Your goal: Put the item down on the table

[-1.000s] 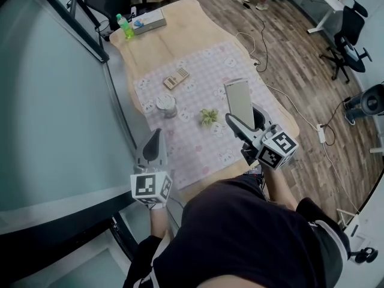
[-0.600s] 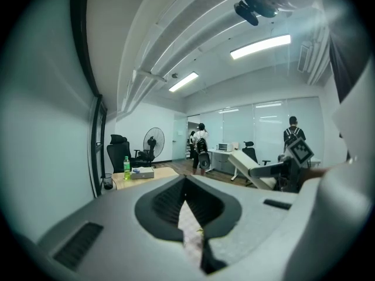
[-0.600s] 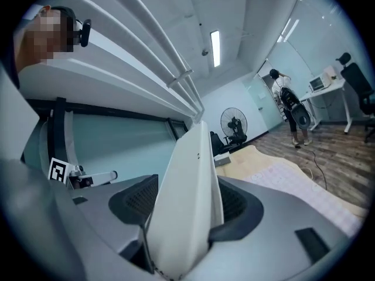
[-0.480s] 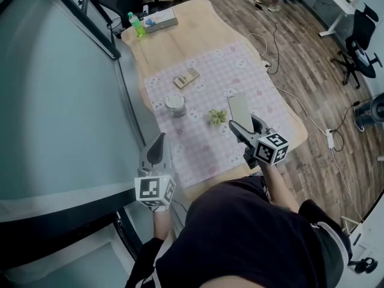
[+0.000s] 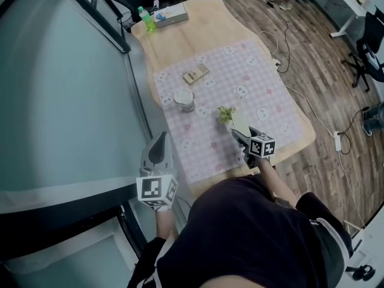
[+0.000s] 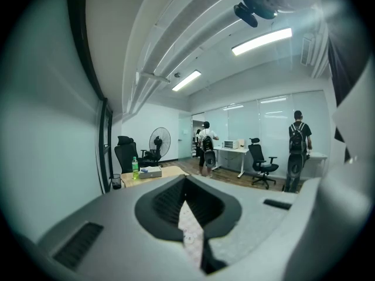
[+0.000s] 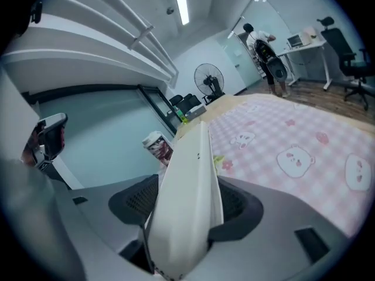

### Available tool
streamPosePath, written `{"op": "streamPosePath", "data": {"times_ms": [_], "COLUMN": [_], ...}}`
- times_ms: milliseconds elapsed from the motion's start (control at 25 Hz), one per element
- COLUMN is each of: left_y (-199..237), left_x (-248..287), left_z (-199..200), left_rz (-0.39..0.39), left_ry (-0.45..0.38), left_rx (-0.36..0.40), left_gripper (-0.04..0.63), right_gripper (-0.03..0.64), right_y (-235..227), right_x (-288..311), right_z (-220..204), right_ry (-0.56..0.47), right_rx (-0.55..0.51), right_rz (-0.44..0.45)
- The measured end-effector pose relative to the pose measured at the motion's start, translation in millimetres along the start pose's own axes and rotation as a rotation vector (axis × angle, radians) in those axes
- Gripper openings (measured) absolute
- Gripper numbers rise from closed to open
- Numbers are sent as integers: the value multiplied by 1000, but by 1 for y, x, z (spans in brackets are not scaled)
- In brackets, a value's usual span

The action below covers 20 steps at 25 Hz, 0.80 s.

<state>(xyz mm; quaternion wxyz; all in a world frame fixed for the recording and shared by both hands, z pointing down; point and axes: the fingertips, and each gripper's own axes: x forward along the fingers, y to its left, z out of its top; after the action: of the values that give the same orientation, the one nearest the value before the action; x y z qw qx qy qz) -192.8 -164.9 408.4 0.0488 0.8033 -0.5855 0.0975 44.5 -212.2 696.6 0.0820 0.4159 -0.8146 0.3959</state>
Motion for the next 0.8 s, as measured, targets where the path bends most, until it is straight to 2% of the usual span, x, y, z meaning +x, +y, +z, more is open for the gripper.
{"op": "streamPosePath", "data": {"times_ms": [200,360,640,800], "left_y": [6,7,7,5], "left_x": [-6,-7,-9,-8], "left_z": [-7,-9,-5,-7], "left_rz": [17,28,33,27], "left_ry": [24,31,34,38], "left_rx": [1,8,11,10], "left_gripper": [-5,-5,-5,-5], "right_gripper": [291,291,290,288], "right_y": [-42,-60,-58,-59], "right_x": [25,35,35,42], "right_z": [-52,-67,-78,-86], "right_ry": [49,23,21,93], "right_rx": [190,281,302,272], "right_rz": [-31,-32,8,-31]}}
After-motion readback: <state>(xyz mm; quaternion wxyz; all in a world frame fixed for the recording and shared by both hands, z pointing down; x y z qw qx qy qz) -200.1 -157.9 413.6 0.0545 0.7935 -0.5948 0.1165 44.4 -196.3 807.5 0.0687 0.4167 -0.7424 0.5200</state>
